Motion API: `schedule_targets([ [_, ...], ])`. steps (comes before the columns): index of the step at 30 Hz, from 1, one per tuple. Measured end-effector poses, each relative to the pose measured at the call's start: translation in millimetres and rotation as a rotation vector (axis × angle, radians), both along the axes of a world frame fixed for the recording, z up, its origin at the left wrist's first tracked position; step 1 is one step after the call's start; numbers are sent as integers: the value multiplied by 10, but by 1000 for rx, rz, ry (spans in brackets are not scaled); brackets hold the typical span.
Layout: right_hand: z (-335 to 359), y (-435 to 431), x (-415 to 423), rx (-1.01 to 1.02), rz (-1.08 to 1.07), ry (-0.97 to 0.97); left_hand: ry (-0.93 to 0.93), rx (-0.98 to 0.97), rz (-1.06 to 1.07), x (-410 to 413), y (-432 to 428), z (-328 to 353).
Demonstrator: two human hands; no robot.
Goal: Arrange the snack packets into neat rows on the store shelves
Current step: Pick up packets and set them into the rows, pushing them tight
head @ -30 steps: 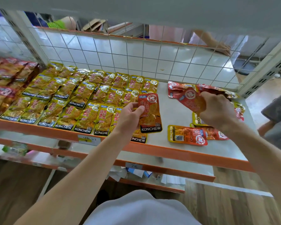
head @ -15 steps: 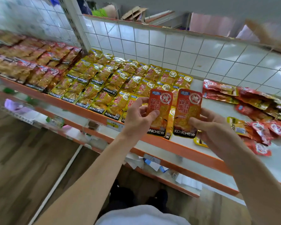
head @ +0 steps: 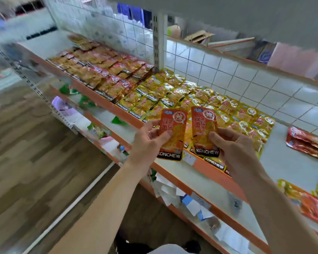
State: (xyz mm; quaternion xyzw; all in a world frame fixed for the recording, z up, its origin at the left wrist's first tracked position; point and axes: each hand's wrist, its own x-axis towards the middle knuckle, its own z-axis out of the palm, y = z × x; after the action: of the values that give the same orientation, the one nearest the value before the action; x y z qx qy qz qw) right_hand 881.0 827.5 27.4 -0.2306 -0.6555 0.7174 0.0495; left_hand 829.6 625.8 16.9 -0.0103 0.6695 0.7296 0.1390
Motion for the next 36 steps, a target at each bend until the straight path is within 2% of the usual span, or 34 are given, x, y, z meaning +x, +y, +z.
schedule_targets([
  [7, 206, -880, -369, 31, -5, 31, -26, 118, 78, -386, -925, 209],
  [21, 138, -2576, -755, 25, 2, 78, 63, 13, 157, -691, -2576, 322],
  [27, 175, -2957, -786, 18, 12, 107, 80, 20, 176, -768, -2939, 311],
  [36, 179, -3051, -917, -15, -12, 85, 104, 17, 172, -910, -3043, 276],
])
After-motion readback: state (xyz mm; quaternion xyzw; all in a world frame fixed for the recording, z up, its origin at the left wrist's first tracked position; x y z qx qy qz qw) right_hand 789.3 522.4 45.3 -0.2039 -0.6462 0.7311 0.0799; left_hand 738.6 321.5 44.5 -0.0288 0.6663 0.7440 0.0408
